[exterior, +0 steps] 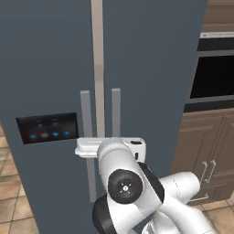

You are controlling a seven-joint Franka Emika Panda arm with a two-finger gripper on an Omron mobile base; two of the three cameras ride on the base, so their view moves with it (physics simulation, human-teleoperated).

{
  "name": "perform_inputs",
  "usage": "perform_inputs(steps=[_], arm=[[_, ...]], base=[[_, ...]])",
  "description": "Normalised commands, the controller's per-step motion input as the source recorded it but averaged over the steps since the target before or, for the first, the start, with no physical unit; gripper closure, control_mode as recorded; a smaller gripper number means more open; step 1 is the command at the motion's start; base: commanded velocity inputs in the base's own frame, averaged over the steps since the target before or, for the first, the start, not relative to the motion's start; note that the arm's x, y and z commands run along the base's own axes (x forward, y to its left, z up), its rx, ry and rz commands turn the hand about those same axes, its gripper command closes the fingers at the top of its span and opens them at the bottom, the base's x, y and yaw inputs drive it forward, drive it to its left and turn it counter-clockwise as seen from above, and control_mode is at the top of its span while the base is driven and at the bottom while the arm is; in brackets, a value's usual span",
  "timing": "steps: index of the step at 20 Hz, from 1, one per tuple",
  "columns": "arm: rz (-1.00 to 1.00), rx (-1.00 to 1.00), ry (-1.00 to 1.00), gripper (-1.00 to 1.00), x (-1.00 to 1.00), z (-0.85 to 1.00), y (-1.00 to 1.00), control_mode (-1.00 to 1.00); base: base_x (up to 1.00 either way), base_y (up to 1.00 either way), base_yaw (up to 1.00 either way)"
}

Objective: Open the freezer door, pick up the ice cube tray from the freezer, and place it on the dining counter.

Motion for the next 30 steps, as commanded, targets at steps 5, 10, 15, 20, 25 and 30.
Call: perform_inputs(steps=[5, 10, 15, 20, 25, 30], arm=[[0.0, 0.0, -0.1, -1.0, 0.55, -0.42, 0.0, -1.0], [0.01, 0.01, -0.12, -1.0, 0.5, -0.33, 0.01, -1.0], [0.04, 0.0, -0.15, -1.0, 0.45, -0.3, 0.14, -1.0], [0.0, 0.0, -0.16, -1.0, 0.43, -0.16, 0.18, -1.0], [0.0, 0.0, -0.06, -1.0, 0.36, -0.01, 0.27, -1.0], [0.0, 0.0, 0.0, -1.0, 0.29, 0.0, 0.32, -1.0]], base=[[0.0, 0.0, 0.0], [0.0, 0.0, 0.0], [0.0, 0.0, 0.0], [0.0, 0.0, 0.0], [0.0, 0.0, 0.0], [0.0, 0.0, 0.0]])
